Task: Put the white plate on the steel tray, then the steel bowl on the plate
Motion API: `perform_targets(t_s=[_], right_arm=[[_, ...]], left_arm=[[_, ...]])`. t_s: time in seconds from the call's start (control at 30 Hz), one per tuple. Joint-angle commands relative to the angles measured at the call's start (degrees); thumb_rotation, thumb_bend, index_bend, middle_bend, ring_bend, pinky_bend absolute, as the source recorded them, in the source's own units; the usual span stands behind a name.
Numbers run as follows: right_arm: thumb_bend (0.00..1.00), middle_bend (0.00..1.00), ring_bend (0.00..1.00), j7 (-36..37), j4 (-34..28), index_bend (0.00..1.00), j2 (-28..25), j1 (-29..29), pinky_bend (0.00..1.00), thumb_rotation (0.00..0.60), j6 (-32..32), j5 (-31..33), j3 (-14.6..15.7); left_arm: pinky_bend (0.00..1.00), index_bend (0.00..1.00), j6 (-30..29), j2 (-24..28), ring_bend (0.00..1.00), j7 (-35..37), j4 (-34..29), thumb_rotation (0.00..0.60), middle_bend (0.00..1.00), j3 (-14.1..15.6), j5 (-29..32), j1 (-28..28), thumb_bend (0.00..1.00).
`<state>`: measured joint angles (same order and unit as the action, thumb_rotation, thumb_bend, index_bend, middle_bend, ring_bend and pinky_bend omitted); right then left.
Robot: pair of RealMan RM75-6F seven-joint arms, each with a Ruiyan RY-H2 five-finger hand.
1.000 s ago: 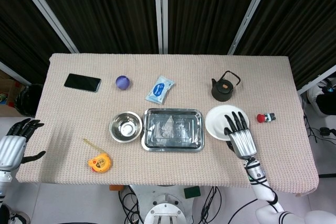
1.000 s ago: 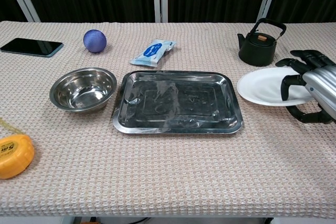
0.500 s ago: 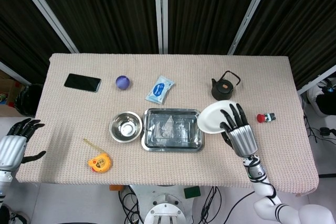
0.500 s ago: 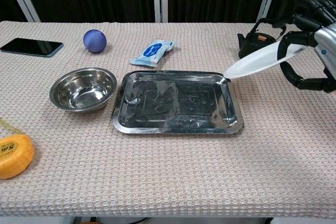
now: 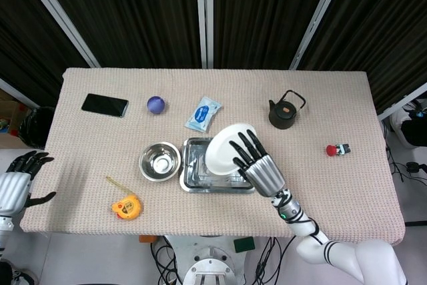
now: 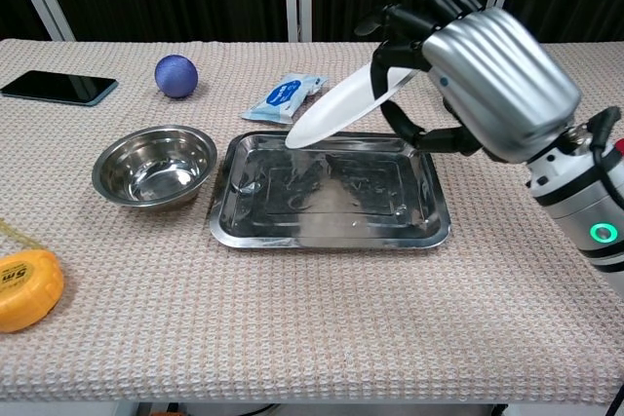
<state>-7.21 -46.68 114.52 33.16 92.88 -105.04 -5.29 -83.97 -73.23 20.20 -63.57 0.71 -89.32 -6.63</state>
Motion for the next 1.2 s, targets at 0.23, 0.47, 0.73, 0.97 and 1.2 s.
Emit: perform_targets(t_s=[0.23, 0.47, 0.73, 0.97, 1.2], right_arm=[[0.48, 0.22, 0.00, 5.25, 9.00, 0.96, 6.62, 0.52, 0.00, 0.600, -3.98, 2.95, 1.46], [0.48, 0.21, 0.00, 7.34, 11.28, 0.96, 7.88, -0.97, 0.00, 0.600, -5.11, 3.76, 3.73], [0.45, 0.21, 0.00, 8.73, 10.63, 0.93, 8.11, -2.65, 0.00, 0.600, -6.34, 4.65, 5.50], [0.36, 0.16, 0.00, 10.14, 7.45, 0.71, 7.06, -2.60, 0.00, 0.600, -9.21, 5.38, 6.41], [0.20, 0.10, 0.00, 9.77, 4.39, 0.34, 5.34, -2.57, 0.00, 0.600, -10.99, 6.04, 6.59]], left_arm=[[0.16, 0.24, 1.07, -1.02, 0.10, 2.07, 2.48, 0.600, 0.18, -0.11, 0.39, -0.42, 0.07], [0.16, 0.25, 1.12, -1.29, 0.10, 2.52, 2.99, 0.600, 0.18, 0.00, 0.05, -0.65, 0.07], [0.16, 0.25, 0.88, -1.28, 0.10, 2.15, 2.91, 0.600, 0.18, 0.05, -0.02, -0.58, 0.07], [0.16, 0.25, 0.88, -1.36, 0.10, 2.14, 2.93, 0.600, 0.18, 0.09, 0.06, -0.51, 0.07], [0.16, 0.25, 0.91, -1.31, 0.10, 2.31, 3.10, 0.600, 0.18, 0.04, 0.16, -0.50, 0.07]])
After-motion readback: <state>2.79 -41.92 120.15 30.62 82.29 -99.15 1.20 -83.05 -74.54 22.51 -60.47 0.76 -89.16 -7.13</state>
